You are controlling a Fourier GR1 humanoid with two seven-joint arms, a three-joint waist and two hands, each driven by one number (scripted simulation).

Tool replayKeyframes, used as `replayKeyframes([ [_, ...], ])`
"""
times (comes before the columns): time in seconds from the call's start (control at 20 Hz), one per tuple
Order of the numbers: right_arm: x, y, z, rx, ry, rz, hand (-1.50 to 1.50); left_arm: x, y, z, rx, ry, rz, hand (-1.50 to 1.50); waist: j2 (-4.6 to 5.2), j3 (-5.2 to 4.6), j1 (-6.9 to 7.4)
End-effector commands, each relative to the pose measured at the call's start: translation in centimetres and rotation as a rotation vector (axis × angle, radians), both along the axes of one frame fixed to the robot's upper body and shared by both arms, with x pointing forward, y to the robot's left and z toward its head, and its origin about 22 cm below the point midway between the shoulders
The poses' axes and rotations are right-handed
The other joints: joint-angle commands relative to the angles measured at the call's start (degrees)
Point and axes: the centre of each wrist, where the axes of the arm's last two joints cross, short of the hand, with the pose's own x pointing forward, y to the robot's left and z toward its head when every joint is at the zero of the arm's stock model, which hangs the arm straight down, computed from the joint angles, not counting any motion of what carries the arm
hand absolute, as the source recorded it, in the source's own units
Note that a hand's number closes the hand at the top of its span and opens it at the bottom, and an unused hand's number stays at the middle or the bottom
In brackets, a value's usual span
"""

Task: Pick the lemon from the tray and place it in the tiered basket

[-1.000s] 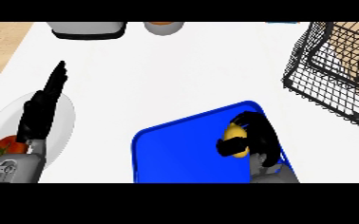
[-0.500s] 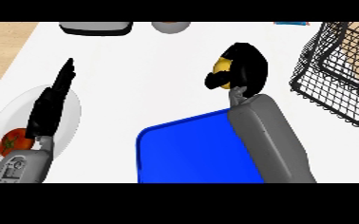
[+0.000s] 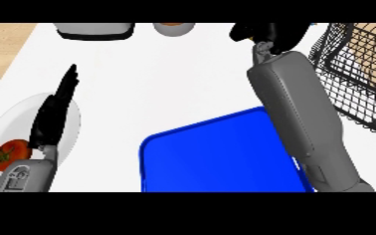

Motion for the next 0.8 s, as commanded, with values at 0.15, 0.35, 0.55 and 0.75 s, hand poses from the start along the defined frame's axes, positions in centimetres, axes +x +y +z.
replayKeyframes([
  [0.15,1.4,-3.9,5.8,-0.086,0.082,-0.151,1.50,-0.2,0.6,1.2,-0.014,0.010,0.003,0.00,-0.23,0.04,-0.63],
  [0.35,0.5,-4.9,6.1,-0.002,0.046,-0.069,1.50,-0.5,0.7,0.0,0.004,-0.008,0.028,0.00,-0.17,0.05,-0.82],
  [0.55,2.7,-9.5,5.8,-0.064,0.111,-0.095,1.50,-0.5,-0.8,1.8,0.007,-0.015,0.003,0.00,0.00,0.06,-0.15],
  [0.75,2.7,-12.8,4.4,-0.174,0.115,-0.140,1.50,-0.4,-0.1,0.1,-0.001,0.006,0.014,0.00,0.01,0.05,-0.57],
])
